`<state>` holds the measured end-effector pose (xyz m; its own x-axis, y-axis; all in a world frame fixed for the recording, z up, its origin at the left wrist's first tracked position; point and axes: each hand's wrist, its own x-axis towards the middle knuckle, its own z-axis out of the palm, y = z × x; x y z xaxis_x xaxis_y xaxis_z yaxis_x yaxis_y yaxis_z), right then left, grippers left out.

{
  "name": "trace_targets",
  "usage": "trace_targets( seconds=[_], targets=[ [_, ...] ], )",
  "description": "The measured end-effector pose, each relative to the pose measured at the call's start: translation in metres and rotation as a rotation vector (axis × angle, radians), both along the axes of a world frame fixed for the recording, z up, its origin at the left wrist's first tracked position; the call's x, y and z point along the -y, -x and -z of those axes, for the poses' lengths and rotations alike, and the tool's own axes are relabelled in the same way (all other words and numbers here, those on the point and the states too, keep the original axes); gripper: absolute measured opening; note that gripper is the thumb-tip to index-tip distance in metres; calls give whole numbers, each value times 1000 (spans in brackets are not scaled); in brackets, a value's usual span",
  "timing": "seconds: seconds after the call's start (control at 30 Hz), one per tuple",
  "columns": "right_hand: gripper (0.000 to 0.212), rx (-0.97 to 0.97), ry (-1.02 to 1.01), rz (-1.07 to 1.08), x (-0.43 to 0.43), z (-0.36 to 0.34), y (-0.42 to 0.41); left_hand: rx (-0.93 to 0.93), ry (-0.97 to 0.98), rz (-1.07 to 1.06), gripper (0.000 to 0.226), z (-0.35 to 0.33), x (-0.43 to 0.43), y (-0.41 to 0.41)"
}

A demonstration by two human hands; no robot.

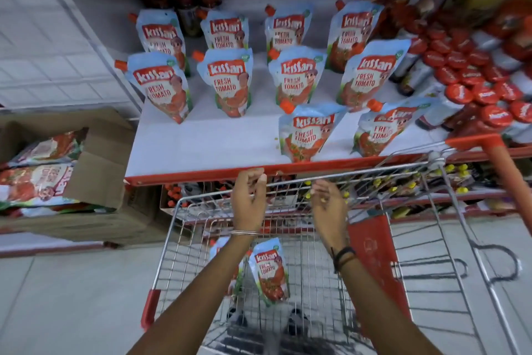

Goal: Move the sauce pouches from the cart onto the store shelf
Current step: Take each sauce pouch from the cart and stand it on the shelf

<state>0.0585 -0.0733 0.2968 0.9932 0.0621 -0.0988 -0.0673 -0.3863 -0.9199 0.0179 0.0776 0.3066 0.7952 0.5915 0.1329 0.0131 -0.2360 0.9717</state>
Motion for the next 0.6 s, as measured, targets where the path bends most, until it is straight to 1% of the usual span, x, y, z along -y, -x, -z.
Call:
trace_targets(
  seconds=[0.07,0.13,0.23,0.3,0.33,0.37,0.4,0.43,0.5,0.53,0.57,0.6],
  targets=[
    [27,-109,47,-55,1,32,14,-125,35,8,11,31,0,17],
    [22,-170,134,-135,0,66,27,-267,72,15,7,64,-1,33],
    [20,-322,262,-280,-2,117,51,-485,113,32,19,111,-5,53],
    [20,-420,310,-307,-1,151,65,-697,98,88,11,143,-9,66],
    [20,-468,324,-301,0,166,70,-777,100,86,12,162,-9,73],
    [21,-517,353,-309,0,181,74,-847,117,85,19,176,-9,78],
    [22,-554,380,-320,-1,194,78,-884,136,71,25,188,-8,83],
    [23,-583,388,-314,-1,206,81,-928,155,87,26,197,-8,87],
    [22,-627,392,-267,-2,228,83,-970,176,178,17,221,-10,96],
    [21,-649,403,-251,-2,237,83,-971,199,149,12,241,-8,101],
    [20,-669,416,-244,-3,246,82,-978,264,164,9,253,-9,101],
    [16,-700,417,-237,-4,254,80,-1057,288,216,5,262,-8,99]
  ],
)
